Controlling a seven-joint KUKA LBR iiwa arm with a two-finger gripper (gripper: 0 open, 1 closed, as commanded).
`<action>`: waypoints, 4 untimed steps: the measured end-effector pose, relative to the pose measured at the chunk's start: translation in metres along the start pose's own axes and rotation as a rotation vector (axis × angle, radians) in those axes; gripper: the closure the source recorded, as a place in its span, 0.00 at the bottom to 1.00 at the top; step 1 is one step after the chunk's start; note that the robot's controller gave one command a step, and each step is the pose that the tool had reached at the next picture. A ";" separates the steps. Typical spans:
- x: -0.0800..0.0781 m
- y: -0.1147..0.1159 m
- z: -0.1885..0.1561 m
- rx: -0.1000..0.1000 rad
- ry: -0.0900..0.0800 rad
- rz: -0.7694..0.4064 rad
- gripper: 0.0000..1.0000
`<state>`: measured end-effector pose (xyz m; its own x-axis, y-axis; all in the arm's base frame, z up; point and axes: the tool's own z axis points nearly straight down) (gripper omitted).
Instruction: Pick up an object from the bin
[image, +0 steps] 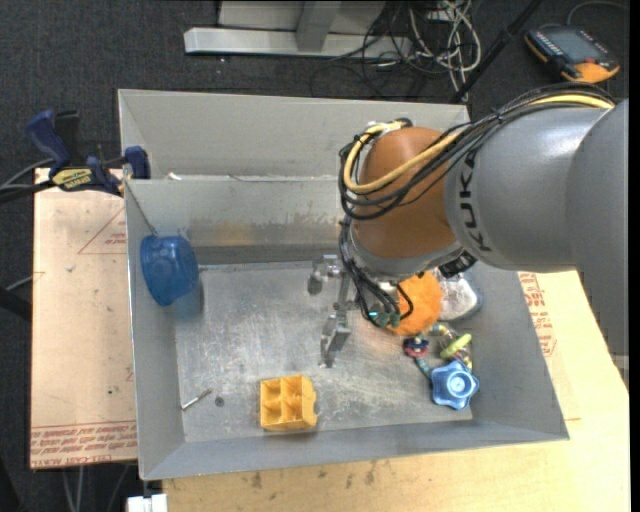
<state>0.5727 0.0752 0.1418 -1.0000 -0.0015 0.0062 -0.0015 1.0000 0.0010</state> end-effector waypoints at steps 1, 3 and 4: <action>-0.002 0.000 -0.003 0.000 -0.007 0.001 0.00; 0.046 0.047 0.044 0.001 0.000 -0.384 0.00; 0.058 0.050 0.055 0.000 -0.009 -0.544 0.00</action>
Offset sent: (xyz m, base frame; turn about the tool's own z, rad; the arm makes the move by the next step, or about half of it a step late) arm -0.0754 0.0533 -0.0670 -0.2741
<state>0.5147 0.1249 0.0873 -0.8546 -0.5192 -0.0038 -0.5192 0.8546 0.0020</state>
